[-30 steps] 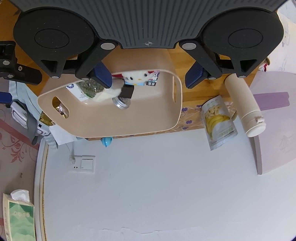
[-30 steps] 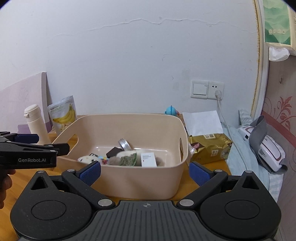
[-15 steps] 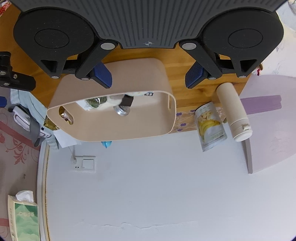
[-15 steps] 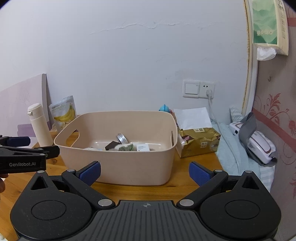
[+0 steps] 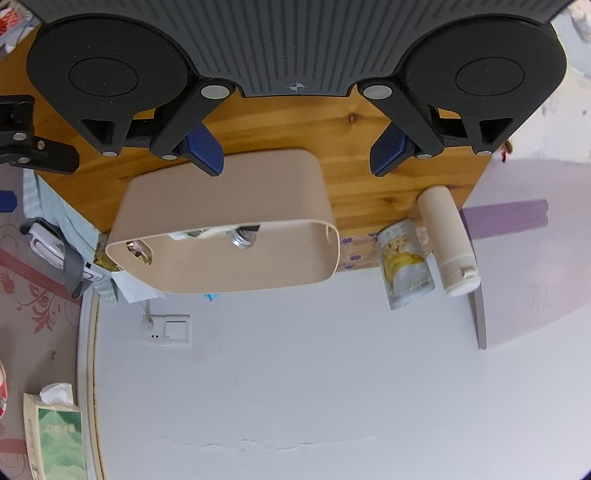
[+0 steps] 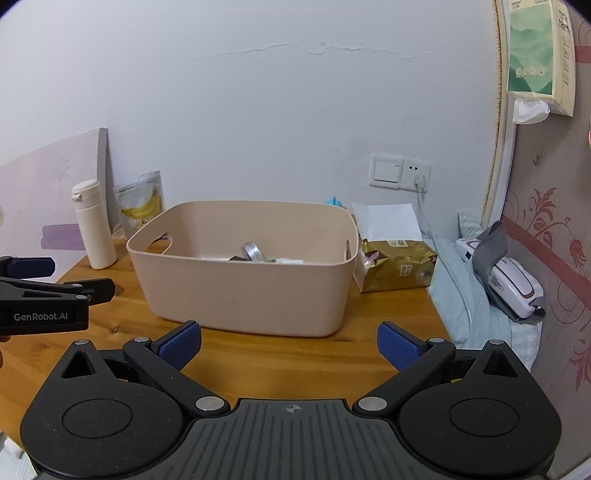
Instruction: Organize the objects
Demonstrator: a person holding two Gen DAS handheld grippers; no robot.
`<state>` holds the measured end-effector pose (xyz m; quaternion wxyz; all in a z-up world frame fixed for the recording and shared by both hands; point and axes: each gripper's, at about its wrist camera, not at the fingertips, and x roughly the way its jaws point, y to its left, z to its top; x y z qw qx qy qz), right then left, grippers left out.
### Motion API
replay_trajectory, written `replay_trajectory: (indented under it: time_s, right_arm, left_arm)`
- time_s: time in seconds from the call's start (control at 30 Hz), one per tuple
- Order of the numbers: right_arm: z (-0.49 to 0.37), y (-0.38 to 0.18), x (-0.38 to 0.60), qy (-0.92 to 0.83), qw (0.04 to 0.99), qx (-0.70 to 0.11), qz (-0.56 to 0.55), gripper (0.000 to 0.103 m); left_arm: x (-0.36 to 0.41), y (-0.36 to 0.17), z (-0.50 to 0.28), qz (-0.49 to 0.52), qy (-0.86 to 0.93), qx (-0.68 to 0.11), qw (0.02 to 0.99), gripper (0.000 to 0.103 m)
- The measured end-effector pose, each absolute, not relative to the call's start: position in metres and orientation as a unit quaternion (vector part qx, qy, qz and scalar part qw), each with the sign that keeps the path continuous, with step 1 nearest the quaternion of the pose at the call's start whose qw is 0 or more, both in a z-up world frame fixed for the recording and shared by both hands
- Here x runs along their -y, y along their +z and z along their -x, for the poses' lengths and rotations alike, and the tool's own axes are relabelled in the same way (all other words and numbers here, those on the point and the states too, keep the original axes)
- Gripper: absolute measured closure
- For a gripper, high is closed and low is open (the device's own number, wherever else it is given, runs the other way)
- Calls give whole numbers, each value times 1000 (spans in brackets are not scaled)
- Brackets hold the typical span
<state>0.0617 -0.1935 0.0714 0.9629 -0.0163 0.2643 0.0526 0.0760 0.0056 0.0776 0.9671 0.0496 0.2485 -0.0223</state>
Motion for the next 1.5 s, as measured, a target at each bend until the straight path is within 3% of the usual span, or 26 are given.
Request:
replay_trajectory:
  time_s: [1.5]
  right_arm:
    - [36, 52, 202, 70, 953, -295, -5, 0]
  left_arm:
    - [-4, 68, 35, -40, -59, -256, 964, 13]
